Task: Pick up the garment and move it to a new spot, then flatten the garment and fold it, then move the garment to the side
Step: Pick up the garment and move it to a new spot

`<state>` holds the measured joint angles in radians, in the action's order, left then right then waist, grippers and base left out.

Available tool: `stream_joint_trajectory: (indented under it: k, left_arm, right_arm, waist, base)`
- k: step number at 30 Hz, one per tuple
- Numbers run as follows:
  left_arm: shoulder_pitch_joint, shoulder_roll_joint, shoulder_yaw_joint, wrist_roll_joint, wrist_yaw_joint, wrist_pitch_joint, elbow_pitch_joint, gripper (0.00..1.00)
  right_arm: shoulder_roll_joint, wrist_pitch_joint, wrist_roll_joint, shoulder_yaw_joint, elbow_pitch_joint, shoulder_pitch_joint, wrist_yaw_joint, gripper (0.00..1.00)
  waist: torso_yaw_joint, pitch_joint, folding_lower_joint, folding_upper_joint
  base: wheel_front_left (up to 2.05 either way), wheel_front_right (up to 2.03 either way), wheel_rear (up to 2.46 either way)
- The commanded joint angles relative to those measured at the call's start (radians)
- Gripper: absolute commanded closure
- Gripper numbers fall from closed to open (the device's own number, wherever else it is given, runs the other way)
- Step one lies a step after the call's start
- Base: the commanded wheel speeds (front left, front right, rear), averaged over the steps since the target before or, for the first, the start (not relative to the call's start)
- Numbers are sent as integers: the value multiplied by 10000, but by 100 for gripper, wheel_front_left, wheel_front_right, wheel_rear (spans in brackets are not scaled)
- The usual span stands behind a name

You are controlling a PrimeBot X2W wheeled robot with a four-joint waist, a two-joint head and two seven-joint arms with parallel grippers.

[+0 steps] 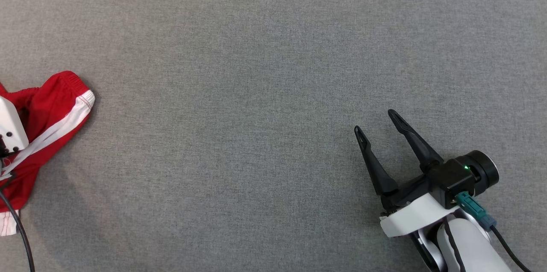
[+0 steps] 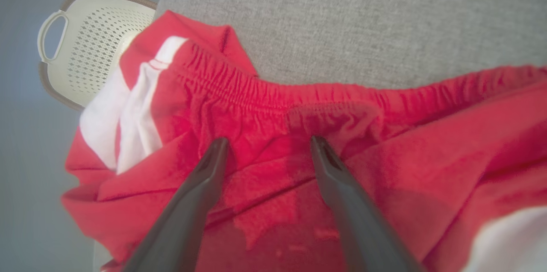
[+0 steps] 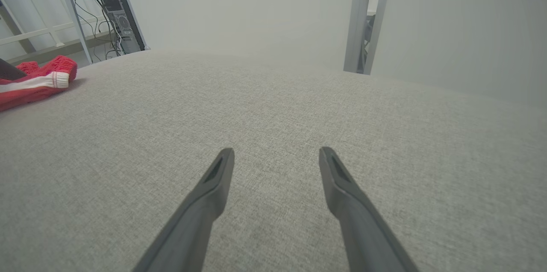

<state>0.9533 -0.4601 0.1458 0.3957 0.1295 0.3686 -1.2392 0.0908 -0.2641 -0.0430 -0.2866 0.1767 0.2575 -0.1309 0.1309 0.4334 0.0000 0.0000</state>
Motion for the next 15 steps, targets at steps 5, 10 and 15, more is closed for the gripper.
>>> stream_joint_trajectory:
  k: [5, 10, 15]
  left_arm:
    - [138, 93, 355, 377, 13, 323, 164, 100]
    - [-27, 13, 752, 742, 11, 64, 462, 100]
    - [-210, -13, 1039, 866, 10, -1134, 788, 100]
  right_arm:
    - [80, 6, 77, -1, 56, 138, 4, 0]
    - [35, 6, 80, 35, 202, 7, 4, 0]
    - [-58, 6, -99, 30, 210, -106, 4, 0]
  waist:
    - [-63, 62, 0, 0]
    - [12, -223, 0, 0]
    - [125, -768, 0, 0]
  base:
    - [0, 0, 0]
    - [0, 0, 0]
    - [0, 0, 0]
